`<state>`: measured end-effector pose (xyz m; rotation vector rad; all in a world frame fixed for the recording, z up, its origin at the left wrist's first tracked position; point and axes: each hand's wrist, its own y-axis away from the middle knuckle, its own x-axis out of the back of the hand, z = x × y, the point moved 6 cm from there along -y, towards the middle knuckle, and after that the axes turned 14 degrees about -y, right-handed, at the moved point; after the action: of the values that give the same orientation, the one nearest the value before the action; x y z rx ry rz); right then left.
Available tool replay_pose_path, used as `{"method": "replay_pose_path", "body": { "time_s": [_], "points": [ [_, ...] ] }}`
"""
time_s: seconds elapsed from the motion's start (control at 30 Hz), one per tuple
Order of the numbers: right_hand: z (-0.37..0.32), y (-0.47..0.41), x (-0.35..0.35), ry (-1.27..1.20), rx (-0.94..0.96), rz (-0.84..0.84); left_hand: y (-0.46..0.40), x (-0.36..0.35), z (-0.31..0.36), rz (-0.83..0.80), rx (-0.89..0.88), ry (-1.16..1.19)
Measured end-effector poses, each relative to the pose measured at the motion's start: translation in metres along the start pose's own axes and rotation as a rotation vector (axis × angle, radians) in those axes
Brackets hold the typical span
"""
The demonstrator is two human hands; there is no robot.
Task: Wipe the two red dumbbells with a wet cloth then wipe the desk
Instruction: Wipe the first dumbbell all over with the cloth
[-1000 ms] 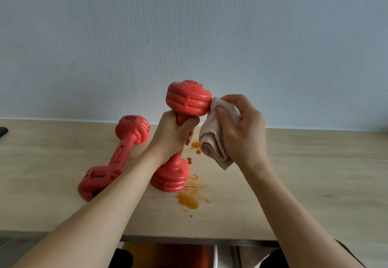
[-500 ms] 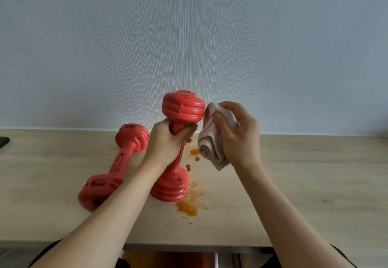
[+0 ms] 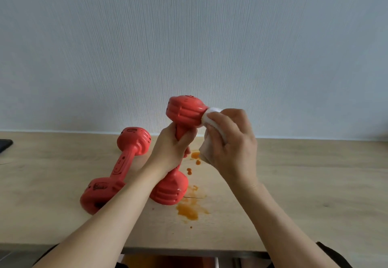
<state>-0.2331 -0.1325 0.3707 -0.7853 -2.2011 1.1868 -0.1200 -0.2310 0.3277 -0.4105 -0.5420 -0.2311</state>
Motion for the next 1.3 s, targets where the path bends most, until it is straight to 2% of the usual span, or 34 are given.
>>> {"method": "replay_pose_path", "body": {
  "time_s": [0.2,0.4,0.53,0.7,0.8,0.87,0.93,1.0,1.17,1.3],
  "points": [
    [-0.022,-0.004,-0.018,0.196,0.141,-0.057,0.003,0.002,0.005,0.139,-0.029,0.007],
    [-0.01,-0.009,-0.012,0.238,0.009,-0.083,-0.001,-0.005,-0.004,0.157,-0.021,-0.07],
    [-0.011,-0.013,-0.011,0.202,0.004,-0.131,-0.001,-0.005,0.001,0.175,-0.071,-0.103],
    [-0.011,-0.018,-0.009,0.069,0.035,-0.216,-0.002,-0.003,-0.001,0.16,-0.03,-0.114],
    [0.002,-0.02,0.004,-0.177,-0.124,-0.179,-0.001,-0.003,-0.002,0.114,-0.01,-0.073],
    [0.017,-0.02,0.019,-0.268,-0.285,-0.038,0.0,-0.002,-0.002,0.083,0.002,-0.038],
    [0.034,-0.017,0.033,-0.36,-0.423,0.164,0.003,-0.003,0.0,0.054,0.011,0.116],
    [0.043,-0.013,0.037,-0.467,-0.501,0.284,0.006,-0.003,0.002,0.05,0.015,0.239],
    [0.029,-0.005,0.006,-0.332,-0.403,0.093,0.009,0.0,0.012,0.091,-0.093,0.052],
    [0.044,-0.01,-0.003,-0.371,-0.501,0.061,0.008,-0.004,0.011,0.049,-0.1,0.038]
  ]
}}
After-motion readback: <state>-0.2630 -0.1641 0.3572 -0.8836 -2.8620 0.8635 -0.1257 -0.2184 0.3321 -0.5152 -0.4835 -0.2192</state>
